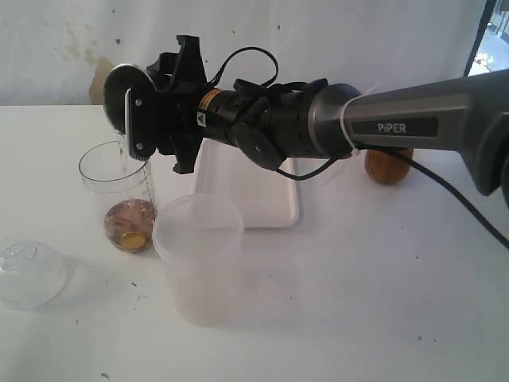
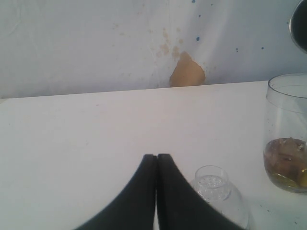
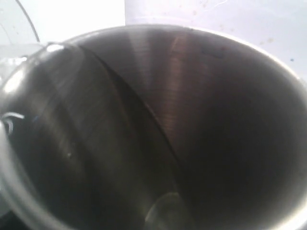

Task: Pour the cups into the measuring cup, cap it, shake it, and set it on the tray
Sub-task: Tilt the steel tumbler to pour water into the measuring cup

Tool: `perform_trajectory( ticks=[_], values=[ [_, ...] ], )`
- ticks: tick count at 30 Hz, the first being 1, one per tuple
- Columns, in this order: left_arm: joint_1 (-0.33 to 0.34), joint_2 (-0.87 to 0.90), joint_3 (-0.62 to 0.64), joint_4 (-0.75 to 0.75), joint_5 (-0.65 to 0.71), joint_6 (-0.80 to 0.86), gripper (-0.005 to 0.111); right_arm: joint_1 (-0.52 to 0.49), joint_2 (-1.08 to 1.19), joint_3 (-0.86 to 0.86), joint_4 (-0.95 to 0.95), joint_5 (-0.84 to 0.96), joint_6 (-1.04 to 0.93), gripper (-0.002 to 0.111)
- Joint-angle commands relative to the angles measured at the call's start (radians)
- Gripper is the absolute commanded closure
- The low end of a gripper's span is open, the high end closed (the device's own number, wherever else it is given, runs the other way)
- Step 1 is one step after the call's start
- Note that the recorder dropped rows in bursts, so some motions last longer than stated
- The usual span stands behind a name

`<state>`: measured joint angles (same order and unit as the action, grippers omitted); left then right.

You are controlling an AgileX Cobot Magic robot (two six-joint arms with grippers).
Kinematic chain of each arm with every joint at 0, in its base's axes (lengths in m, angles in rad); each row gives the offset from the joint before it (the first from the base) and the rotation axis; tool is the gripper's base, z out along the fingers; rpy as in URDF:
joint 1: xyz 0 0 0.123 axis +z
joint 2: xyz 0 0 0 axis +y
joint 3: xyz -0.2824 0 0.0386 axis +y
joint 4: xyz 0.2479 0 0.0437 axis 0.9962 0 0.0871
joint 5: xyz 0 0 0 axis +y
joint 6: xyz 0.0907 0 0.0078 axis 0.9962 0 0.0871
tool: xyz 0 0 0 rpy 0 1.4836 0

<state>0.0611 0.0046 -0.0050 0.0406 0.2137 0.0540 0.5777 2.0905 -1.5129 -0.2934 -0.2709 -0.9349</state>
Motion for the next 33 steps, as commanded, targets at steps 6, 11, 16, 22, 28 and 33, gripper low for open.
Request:
perform_trajectory(
  ticks=[6,11,16,22,28,33],
  values=[
    [-0.004,-0.005,0.005,-0.007,-0.011,-0.001,0.106,-0.001,-0.025,-0.008,0.005,-0.059,-0.061,0.108],
    [-0.004,-0.005,0.005,-0.007,-0.011,-0.001,0.106,-0.001,-0.025,-0.008,0.005,-0.059,-0.098,0.108],
    [-0.004,-0.005,0.005,-0.007,-0.011,-0.001,0.106,-0.001,-0.025,-0.008,0.005,-0.059,-0.1,0.108],
    [-0.004,-0.005,0.005,-0.007,-0.011,-0.001,0.106,-0.001,-0.025,-0.008,0.005,-0.059,-0.1,0.108],
    [-0.004,-0.005,0.005,-0.007,-0.011,-0.001,0.106,-0.001,-0.025,-0.008,0.008,-0.059,-0.107,0.108],
    [-0.004,-0.005,0.005,-0.007,-0.011,-0.001,0.106,-0.001,-0.025,-0.008,0.008,-0.059,0.029,0.108]
  ],
)
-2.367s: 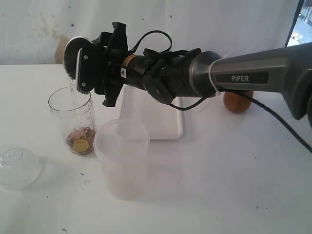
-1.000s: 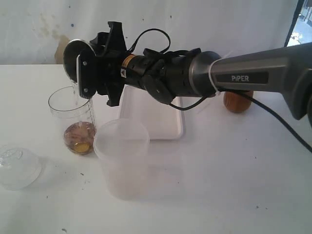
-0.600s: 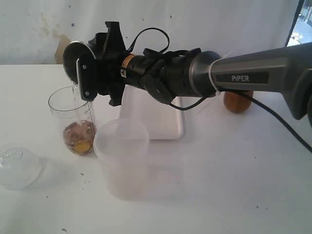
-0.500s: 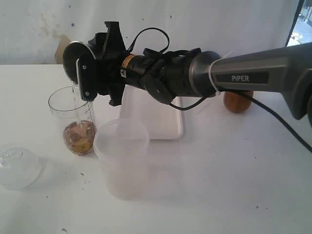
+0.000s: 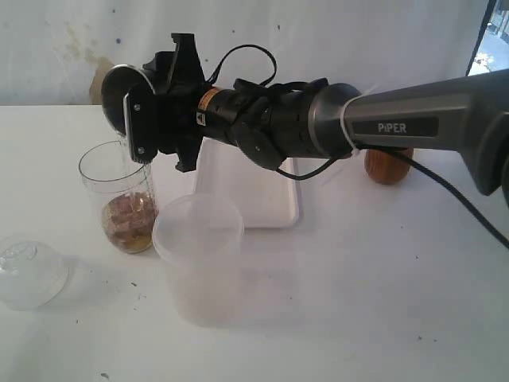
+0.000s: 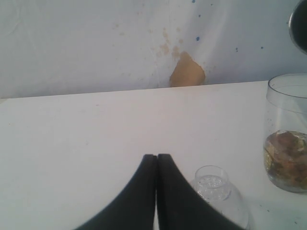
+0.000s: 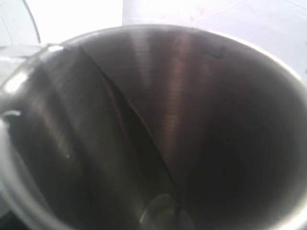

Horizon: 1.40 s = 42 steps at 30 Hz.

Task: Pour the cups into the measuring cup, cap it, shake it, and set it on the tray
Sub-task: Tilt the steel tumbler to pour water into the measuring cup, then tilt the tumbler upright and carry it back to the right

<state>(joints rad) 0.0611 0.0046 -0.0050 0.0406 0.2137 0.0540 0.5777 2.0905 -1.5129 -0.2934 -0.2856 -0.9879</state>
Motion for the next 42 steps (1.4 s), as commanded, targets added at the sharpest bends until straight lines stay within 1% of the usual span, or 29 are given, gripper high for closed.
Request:
perform_trajectory(
  ticks=[1,2,5,8,12,14,17,24,30,35,40,42],
  values=[
    [-0.004,-0.005,0.005,-0.007,-0.011,-0.001,0.106,-0.001,-0.025,-0.008,0.008,-0.045,0.148,0.108],
    [-0.004,-0.005,0.005,-0.007,-0.011,-0.001,0.106,-0.001,-0.025,-0.008,0.012,-0.045,0.199,0.108],
    [-0.004,-0.005,0.005,-0.007,-0.011,-0.001,0.106,-0.001,-0.027,-0.008,0.012,-0.027,0.476,0.108],
    [-0.004,-0.005,0.005,-0.007,-0.011,-0.001,0.106,-0.002,-0.027,-0.008,0.012,-0.027,0.61,0.108],
    [-0.004,-0.005,0.005,-0.007,-0.011,-0.001,0.106,-0.055,-0.041,-0.008,0.012,-0.06,0.967,0.108],
    [-0.004,-0.005,0.005,-0.007,-0.011,-0.001,0.106,-0.095,-0.054,-0.008,0.012,-0.052,1.073,0.108],
    [-0.004,-0.005,0.005,-0.007,-0.011,-0.001,0.106,-0.12,-0.082,0.001,0.012,-0.049,1.082,0.108],
    [-0.004,-0.005,0.005,-0.007,-0.011,-0.001,0.106,-0.175,-0.165,0.083,0.012,-0.049,1.124,0.108],
    [-0.004,-0.005,0.005,-0.005,-0.011,-0.001,0.106,-0.259,-0.216,0.19,0.033,-0.083,1.131,0.108],
    [-0.004,-0.005,0.005,-0.005,-0.011,-0.001,0.106,-0.31,-0.222,0.282,0.033,-0.154,1.146,0.108],
    [-0.004,-0.005,0.005,-0.005,-0.011,-0.001,0.106,-0.363,-0.222,0.403,0.033,-0.34,1.197,0.108],
    [-0.004,-0.005,0.005,-0.005,-0.011,-0.001,0.106,-0.383,-0.222,0.437,0.033,-0.362,1.197,0.108]
  ],
)
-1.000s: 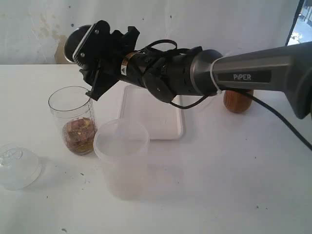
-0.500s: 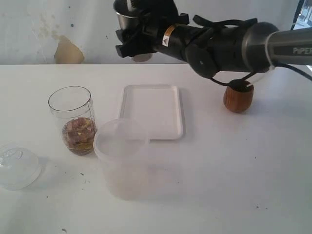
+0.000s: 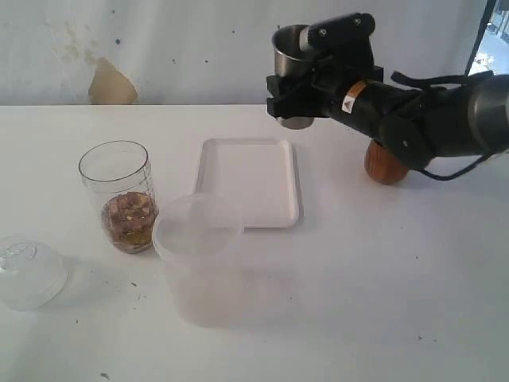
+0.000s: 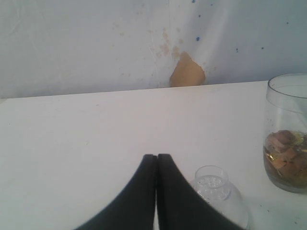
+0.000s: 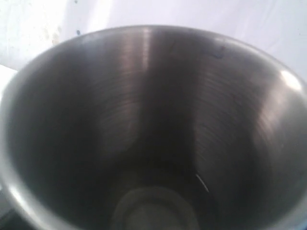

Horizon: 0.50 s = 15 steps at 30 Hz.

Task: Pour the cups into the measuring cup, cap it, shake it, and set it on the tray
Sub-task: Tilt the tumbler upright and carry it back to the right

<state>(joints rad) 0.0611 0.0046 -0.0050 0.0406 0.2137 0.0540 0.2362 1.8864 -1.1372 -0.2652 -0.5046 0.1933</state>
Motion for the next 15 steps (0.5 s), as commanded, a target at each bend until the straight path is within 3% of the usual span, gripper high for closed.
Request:
perform_trajectory(
  ticks=[1,15],
  values=[
    [-0.004,-0.005,0.005,-0.005,-0.011,-0.001,0.106,-0.049,-0.017,0.07,0.005,-0.14,0.016,0.108],
    [-0.004,-0.005,0.005,-0.005,-0.011,-0.001,0.106,-0.088,0.149,0.114,0.004,-0.232,-0.011,0.108]
  ],
)
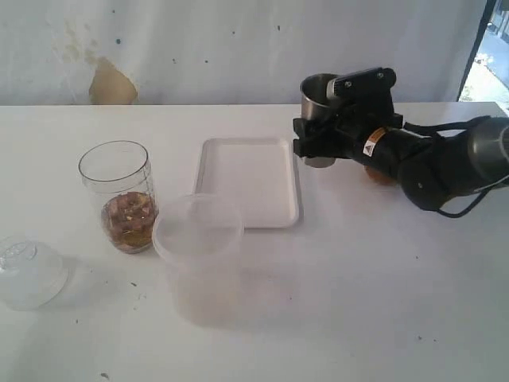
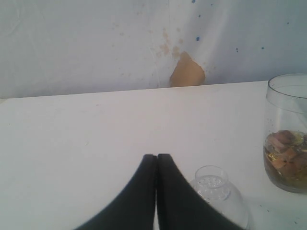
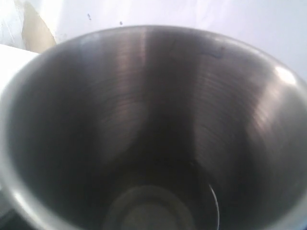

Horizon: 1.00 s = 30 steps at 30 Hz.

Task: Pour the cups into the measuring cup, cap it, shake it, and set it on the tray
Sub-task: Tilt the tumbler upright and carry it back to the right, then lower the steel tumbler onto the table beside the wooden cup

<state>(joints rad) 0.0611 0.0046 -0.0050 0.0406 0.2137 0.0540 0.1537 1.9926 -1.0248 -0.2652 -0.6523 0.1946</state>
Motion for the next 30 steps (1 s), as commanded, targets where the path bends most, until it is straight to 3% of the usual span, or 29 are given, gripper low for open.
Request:
perform_trajectory(
  ticks=[1,18,30],
  values=[
    [-0.004,-0.005,0.005,-0.005,-0.011,-0.001,0.106,-0.005,0.052,0.002,0.006,-0.084,-0.018,0.108],
    [-0.004,-0.005,0.005,-0.003,-0.011,-0.001,0.106,-0.005,0.163,-0.037,0.207,-0.182,-0.172,0.108],
    [-0.004,-0.005,0.005,-0.003,-0.011,-0.001,0.106,-0.005,0.221,-0.084,0.207,-0.146,-0.172,0.108]
  ],
)
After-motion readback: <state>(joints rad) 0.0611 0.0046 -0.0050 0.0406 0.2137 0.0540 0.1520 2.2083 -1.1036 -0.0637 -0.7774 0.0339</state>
